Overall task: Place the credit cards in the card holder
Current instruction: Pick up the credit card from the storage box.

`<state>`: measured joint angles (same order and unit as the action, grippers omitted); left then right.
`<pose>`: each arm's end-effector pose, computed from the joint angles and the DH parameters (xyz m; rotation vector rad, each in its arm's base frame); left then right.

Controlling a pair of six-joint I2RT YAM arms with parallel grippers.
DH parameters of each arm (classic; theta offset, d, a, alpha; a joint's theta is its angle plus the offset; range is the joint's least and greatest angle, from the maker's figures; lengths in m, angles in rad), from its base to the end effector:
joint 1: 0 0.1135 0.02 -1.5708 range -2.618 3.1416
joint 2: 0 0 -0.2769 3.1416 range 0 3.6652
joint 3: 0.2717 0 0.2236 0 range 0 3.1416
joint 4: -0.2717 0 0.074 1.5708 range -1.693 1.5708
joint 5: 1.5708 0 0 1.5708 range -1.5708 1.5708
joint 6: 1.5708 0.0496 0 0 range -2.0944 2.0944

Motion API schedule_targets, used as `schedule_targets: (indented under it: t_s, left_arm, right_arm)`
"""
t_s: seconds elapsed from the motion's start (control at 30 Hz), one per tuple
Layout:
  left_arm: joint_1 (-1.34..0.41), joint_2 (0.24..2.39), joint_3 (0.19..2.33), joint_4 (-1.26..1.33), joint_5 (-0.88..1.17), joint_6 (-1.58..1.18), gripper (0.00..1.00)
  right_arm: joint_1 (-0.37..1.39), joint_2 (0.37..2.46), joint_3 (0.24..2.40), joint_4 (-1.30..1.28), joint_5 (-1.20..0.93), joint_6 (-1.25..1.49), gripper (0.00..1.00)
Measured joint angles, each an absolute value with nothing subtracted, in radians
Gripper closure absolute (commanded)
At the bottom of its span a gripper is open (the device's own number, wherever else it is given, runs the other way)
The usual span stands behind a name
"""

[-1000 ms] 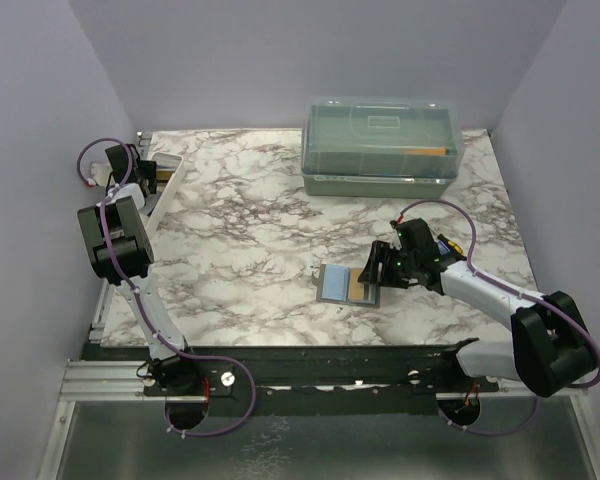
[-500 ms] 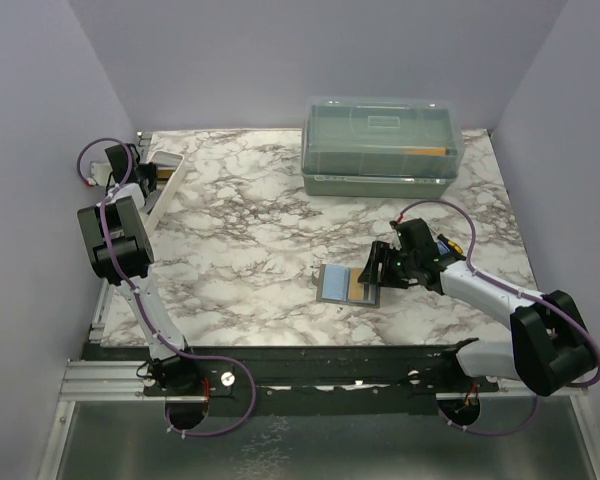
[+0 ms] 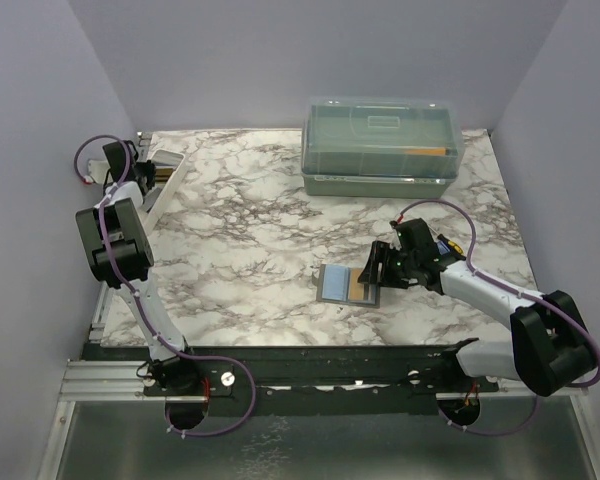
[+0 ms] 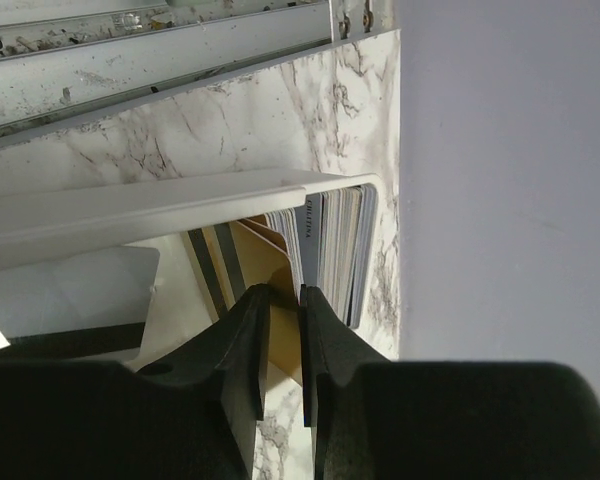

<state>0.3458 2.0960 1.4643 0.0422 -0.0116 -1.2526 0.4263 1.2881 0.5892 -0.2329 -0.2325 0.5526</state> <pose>0.4428 0.1601 0.2056 -1.5852 1.5325 -0.5045 0.1948 0.1010 0.1886 0.0639 2.6043 0.6732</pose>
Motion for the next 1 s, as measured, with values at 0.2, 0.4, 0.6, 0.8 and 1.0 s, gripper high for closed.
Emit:
schedule_targets:
  t_s: [0.2,0.4,0.6,0.8,1.0]
  left_arm:
    - [0.345,2.042,1.464,-0.001,-0.017,-1.266,0.87]
    - [0.346,2.028,1.481,-0.067,-0.017,-1.291,0.96]
    - [0.348,2.028,1.481,-0.108,-0.015,-1.311,1.00]
    - [0.348,2.000,1.475,-0.123,-0.011,-1.318,1.00]
    - [0.348,1.938,1.465,-0.134,-0.007,-1.320,1.00]
  right_arm:
    - [0.426,1.277,0.589,-0.233,-0.233,0.554,0.34]
    - [0.426,1.261,0.588,-0.233,-0.233,0.561,0.34]
    - [0.426,1.244,0.587,-0.234,-0.233,0.565,0.34]
    - [0.426,1.238,0.583,-0.234,-0.233,0.567,0.34]
    - [0.426,1.226,0.577,-0.234,-0.233,0.567,0.34]
